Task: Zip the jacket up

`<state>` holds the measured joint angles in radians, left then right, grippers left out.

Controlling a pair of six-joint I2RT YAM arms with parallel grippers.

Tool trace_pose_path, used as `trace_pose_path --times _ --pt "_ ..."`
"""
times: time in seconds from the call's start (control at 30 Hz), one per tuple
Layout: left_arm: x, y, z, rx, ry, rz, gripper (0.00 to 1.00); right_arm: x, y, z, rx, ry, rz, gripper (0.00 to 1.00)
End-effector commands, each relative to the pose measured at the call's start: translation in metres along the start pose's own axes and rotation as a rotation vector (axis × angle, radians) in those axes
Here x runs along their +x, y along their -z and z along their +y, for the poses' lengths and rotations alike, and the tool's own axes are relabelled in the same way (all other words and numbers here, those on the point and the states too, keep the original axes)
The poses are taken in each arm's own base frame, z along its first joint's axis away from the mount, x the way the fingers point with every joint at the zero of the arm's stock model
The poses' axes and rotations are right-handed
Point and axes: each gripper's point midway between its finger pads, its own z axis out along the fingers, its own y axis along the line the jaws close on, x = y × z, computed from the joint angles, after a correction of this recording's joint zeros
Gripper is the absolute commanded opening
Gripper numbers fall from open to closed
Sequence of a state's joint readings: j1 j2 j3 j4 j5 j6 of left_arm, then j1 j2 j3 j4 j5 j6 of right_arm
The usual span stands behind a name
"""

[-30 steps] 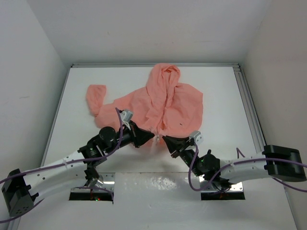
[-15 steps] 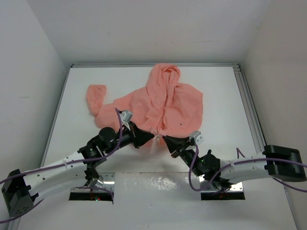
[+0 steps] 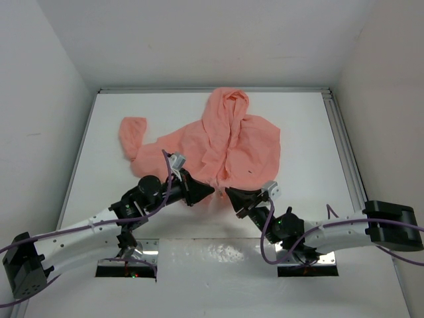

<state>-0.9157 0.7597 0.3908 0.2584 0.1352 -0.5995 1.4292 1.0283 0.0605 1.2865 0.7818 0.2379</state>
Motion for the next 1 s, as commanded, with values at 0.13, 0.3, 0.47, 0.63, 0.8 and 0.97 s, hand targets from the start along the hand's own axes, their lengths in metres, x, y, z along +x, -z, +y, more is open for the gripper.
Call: trace_pose_path --times 0.13,0.3,0.47,0.63,0.8,0.97 --pt "-0.006 -0.002 -0.012 0.055 -0.007 -0.016 0.00 -0.024 -0.006 0.008 -0.010 -0.059 -0.073 0.00" --pt "-0.006 -0.001 -0.011 0.046 -0.008 -0.016 0.00 -0.023 -0.007 0.006 0.007 -0.039 -0.066 0.00" --pt "-0.009 0.001 -0.009 0.030 0.002 -0.033 0.00 -0.022 -0.009 0.005 0.023 -0.023 -0.061 0.00" --pt "-0.008 -0.001 -0.006 0.007 0.015 -0.021 0.00 -0.019 -0.015 0.006 0.037 0.022 -0.059 0.00" --pt "-0.010 0.001 -0.001 -0.026 0.026 -0.037 0.00 -0.019 -0.018 0.008 0.042 0.019 -0.065 0.00" --pt "-0.008 0.001 0.005 -0.048 0.038 -0.039 0.00 -0.020 -0.021 0.011 0.044 0.011 -0.071 0.00"
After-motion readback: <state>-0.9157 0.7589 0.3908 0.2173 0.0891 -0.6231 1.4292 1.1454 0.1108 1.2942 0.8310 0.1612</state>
